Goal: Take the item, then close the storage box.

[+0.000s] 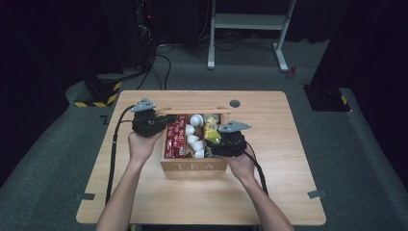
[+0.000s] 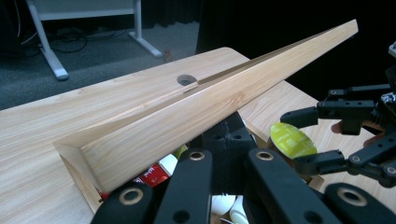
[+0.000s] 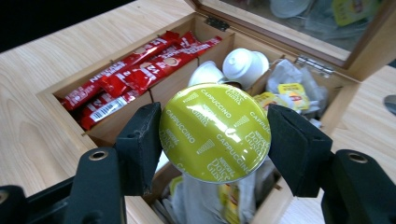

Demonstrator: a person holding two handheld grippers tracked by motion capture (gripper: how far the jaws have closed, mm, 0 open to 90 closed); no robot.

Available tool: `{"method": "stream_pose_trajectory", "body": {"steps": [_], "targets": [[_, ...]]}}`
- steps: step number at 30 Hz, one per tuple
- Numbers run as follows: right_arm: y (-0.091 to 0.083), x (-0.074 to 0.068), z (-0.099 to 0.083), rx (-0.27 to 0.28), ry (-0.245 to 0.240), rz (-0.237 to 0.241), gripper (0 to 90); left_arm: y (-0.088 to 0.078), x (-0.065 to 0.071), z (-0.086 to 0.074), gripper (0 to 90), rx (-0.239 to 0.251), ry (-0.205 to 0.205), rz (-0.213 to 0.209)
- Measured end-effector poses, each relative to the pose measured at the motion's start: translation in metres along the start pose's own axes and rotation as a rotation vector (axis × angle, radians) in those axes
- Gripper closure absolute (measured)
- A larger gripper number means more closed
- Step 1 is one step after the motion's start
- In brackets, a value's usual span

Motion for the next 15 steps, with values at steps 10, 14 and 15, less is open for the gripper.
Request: {"method": "stream_pose_trajectory", "body": {"steps": [10,14,15], "targets": [[-0.013,0.016,-0.01,0.004,0.03,-0.035,38.2,0.0,0.0,-0.001,90.0,0.002,0.018,0.006],[-0.017,0.023,-0.015,-0.002,0.035,-0.046,38.2,0.0,0.001,-0.002,90.0,0.008,0.016,0.004],[-0.018,0.024,-0.016,-0.001,0.04,-0.048,38.2,0.0,0.0,-0.002,90.0,0.008,0.018,0.005]]}}
Point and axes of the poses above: each handheld gripper's, and its own axes: y roughly forward along the jaws, z roughly out of its top, x roughly to its right, the point moved 5 cm from there along y, roughly forward along the jaws, and after that the axes turned 10 degrees about -x, right-handed, at the moved point
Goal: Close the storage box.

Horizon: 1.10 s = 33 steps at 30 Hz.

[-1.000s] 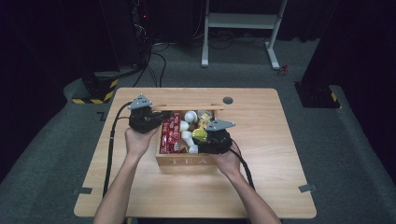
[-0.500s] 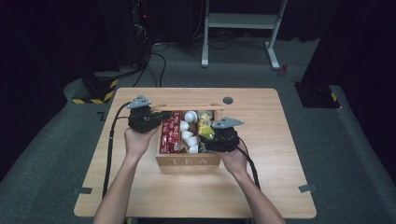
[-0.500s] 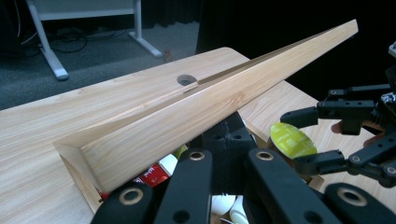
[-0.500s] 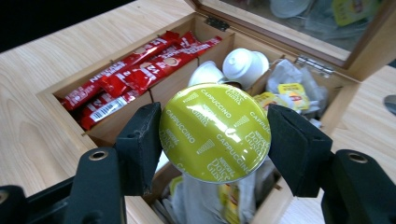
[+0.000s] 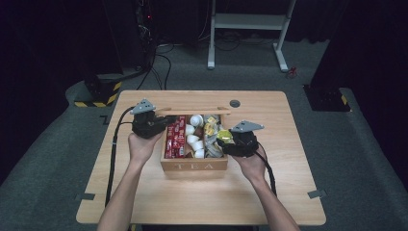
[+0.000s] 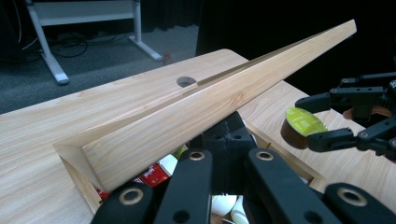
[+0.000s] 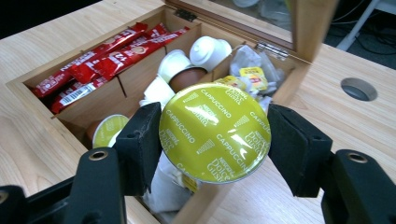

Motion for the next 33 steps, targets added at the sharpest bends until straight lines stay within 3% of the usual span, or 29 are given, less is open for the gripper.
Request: {"method": "stream_pose_trajectory", "body": {"steps": [9,33], "targets": [[-0.009,0.011,-0.005,0.011,0.014,-0.013,38.2,0.0,0.001,-0.002,90.0,0.003,0.016,0.008],[-0.037,0.045,-0.019,0.042,0.082,-0.057,38.2,0.0,0.003,-0.006,90.0,-0.004,0.014,0.004]]}}
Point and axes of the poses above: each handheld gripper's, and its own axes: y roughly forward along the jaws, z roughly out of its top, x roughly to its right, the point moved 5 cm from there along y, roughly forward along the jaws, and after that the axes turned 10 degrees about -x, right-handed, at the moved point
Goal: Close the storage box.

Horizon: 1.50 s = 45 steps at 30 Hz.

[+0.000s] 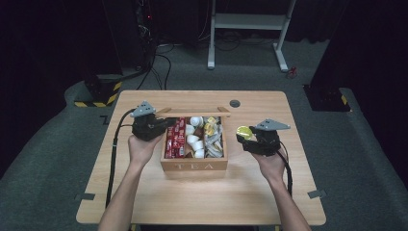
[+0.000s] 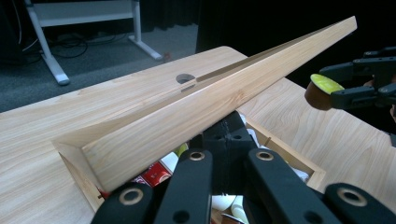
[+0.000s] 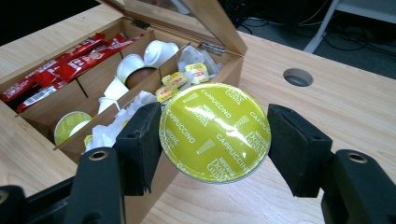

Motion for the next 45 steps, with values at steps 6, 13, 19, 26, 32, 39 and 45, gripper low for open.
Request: {"method": "stream_pose_trajectory", "body": {"steps": [6,13,19,26,32,39,45], "targets": [[-0.004,0.011,-0.006,-0.002,0.03,-0.017,38.2,0.0,0.0,-0.001,90.0,-0.003,0.0,-0.001],[-0.011,0.029,-0.016,0.0,0.064,-0.048,38.2,0.0,0.001,-0.001,90.0,-0.01,0.005,0.003],[-0.014,0.043,-0.026,-0.007,0.097,-0.075,38.2,0.0,0.001,-0.003,90.0,-0.006,0.004,0.0],[-0.014,0.056,-0.039,-0.019,0.137,-0.097,38.2,0.0,0.001,-0.004,90.0,-0.003,0.003,0.001],[-0.012,0.064,-0.047,-0.025,0.156,-0.12,38.2,-0.001,0.0,-0.006,90.0,-0.001,-0.005,0.003],[0.001,0.071,-0.06,-0.059,0.175,-0.137,38.1,-0.003,-0.003,-0.011,90.0,-0.013,-0.003,0.025],[0.013,0.072,-0.067,-0.09,0.18,-0.146,38.1,-0.002,-0.003,-0.011,90.0,-0.009,-0.007,0.018]]}}
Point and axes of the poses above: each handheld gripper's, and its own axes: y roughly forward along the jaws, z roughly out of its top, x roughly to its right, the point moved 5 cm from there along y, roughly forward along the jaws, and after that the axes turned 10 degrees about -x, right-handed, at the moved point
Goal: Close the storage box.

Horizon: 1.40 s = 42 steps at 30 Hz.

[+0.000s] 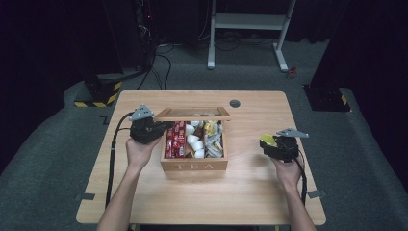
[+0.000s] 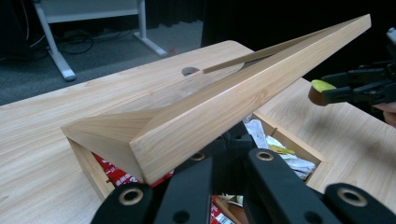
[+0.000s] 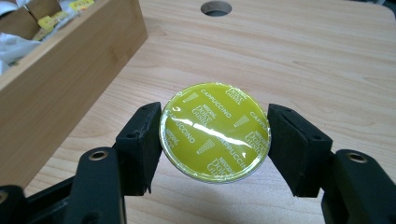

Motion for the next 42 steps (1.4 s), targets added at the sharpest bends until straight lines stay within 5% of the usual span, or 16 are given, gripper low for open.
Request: {"method": "stream_pose_trajectory", "body": {"steps": [25,31,42], "targets": [[0.045,-0.008,-0.009,-0.111,-0.025,-0.013,37.4,0.0,0.0,-0.001,90.0,0.006,-0.004,-0.008],[0.042,-0.01,-0.008,-0.078,-0.032,0.002,31.7,0.0,0.0,-0.001,90.0,0.005,-0.005,-0.01],[0.024,-0.005,-0.02,-0.025,-0.001,0.032,34.5,0.0,0.0,-0.001,90.0,0.006,-0.005,-0.012]]}}
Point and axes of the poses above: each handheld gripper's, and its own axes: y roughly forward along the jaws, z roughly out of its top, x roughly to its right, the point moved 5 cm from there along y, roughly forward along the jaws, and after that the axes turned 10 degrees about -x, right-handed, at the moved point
